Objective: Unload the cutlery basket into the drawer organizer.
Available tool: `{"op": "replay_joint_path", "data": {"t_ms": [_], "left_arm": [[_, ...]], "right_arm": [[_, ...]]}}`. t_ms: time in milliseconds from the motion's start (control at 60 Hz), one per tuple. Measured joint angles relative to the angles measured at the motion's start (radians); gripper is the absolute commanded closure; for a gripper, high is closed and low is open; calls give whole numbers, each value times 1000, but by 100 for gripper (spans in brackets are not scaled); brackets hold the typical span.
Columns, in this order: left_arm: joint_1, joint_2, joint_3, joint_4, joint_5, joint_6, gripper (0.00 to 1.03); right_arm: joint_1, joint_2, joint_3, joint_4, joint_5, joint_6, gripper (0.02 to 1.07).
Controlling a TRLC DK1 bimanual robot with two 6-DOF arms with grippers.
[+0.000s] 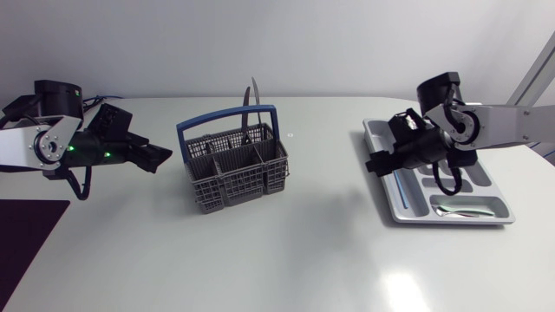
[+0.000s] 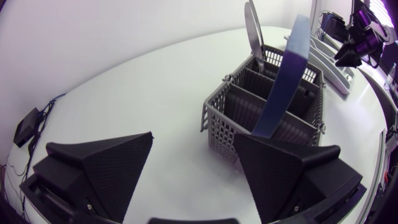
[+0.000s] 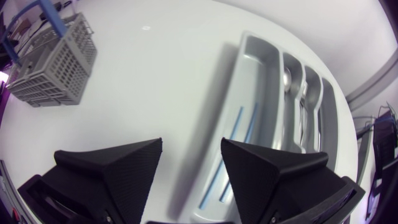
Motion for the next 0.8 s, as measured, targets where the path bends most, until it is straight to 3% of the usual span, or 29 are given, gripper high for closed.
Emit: {"op": "replay_joint_path", "data": {"t_ms": [233, 350, 400, 433, 517, 800], "left_arm": [[0, 76, 0, 24, -5, 19, 15], [-7, 103, 0, 26, -16, 24, 20], [-15, 110, 0, 33, -23, 24, 21], [-22, 115, 0, 39, -26, 24, 25], [-51, 129, 0, 50, -30, 24, 27], [-109, 151, 0, 68, -85, 25, 27]], "right_arm": [[224, -2, 51, 0, -33, 28, 29], [260, 84, 166, 3, -90, 43, 64], [265, 116, 203, 3, -99, 47, 71], [267, 140, 229, 3, -105, 49, 83], [281, 216, 301, 3, -122, 51, 95], [335, 383, 434, -2, -179, 77, 98]]}}
